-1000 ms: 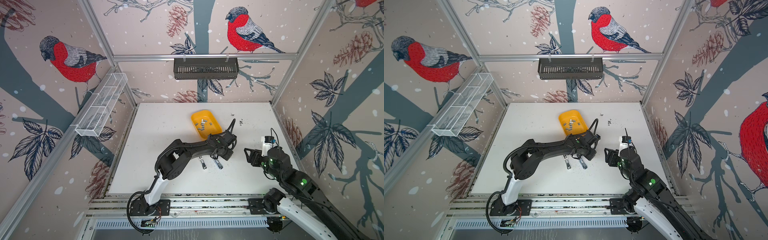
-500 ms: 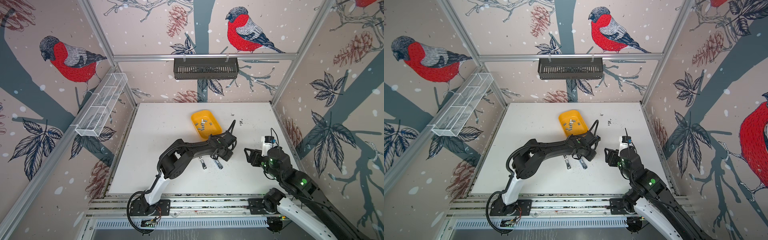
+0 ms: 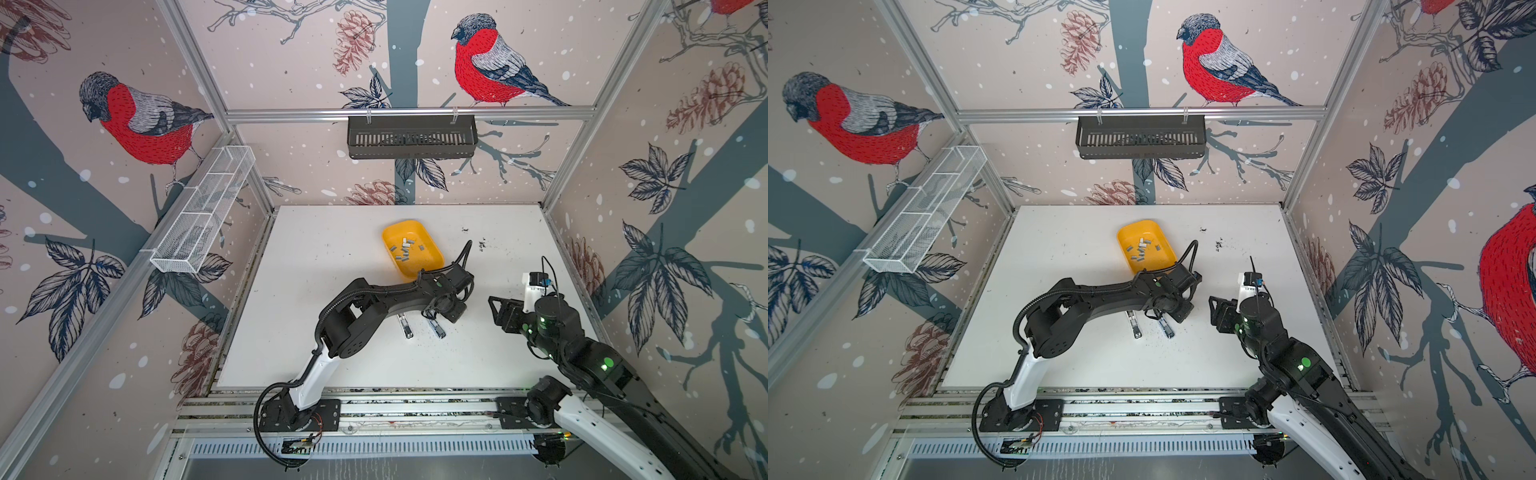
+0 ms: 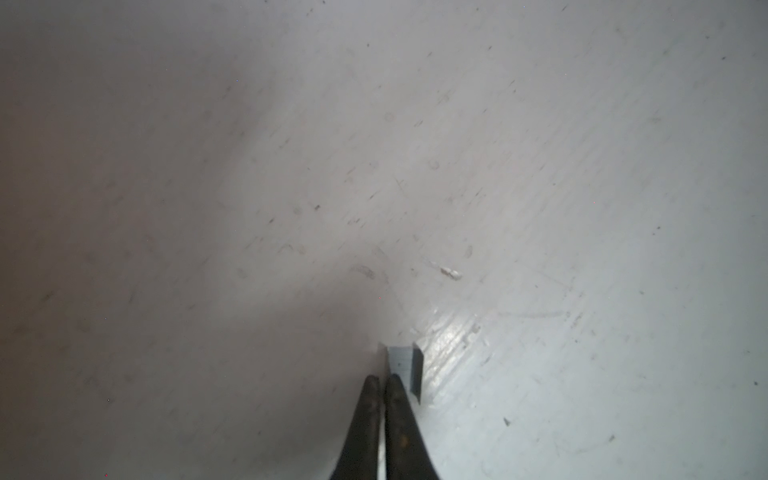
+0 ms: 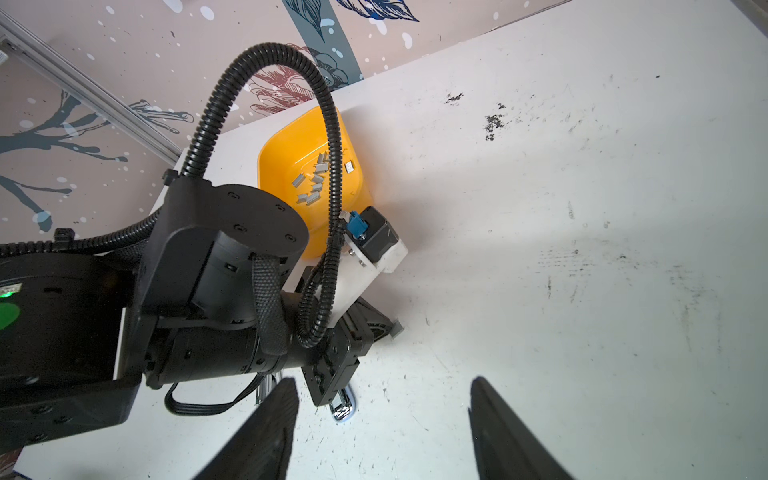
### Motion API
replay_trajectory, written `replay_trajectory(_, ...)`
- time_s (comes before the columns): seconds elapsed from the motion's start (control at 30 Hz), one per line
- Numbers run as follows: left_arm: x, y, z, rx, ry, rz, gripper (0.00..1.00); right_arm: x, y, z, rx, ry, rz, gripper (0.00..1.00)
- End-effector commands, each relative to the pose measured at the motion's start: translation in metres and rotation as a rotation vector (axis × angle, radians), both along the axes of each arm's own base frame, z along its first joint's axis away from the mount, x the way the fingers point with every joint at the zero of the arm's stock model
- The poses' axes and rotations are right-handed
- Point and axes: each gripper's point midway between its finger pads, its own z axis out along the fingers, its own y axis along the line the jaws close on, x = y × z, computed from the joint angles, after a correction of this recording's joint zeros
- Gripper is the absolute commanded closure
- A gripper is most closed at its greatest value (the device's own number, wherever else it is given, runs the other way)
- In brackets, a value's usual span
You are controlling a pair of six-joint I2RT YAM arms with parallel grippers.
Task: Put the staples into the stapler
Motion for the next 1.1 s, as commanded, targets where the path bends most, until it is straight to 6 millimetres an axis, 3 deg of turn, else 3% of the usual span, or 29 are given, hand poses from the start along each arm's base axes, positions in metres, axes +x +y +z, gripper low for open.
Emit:
replay_trajectory(0.0, -0.006, 0.004, -0.006, 0.025, 0.016, -0.015, 0.94, 0.002, 0.001, 0.003, 0.0, -0.019, 0.006, 0.34)
replay_trajectory(0.27, -0.002, 0.002, 0.009, -0.022, 0.02, -0.011, 1.0, 0.002, 0.001, 0.003, 0.001, -0.019, 0.004, 0.34)
replay_trajectory(0.77, 0.005, 0.014, 0.051, -0.202, 0.078, 0.009, 1.0, 0.002, 0.002, 0.005, 0.005, -0.022, 0.011, 0.34)
replay_trajectory(1.07, 0.012, 0.026, 0.078, -0.335, 0.135, 0.05, 1.0, 0.006, 0.026, 0.006, 0.103, -0.015, 0.089, 0.34)
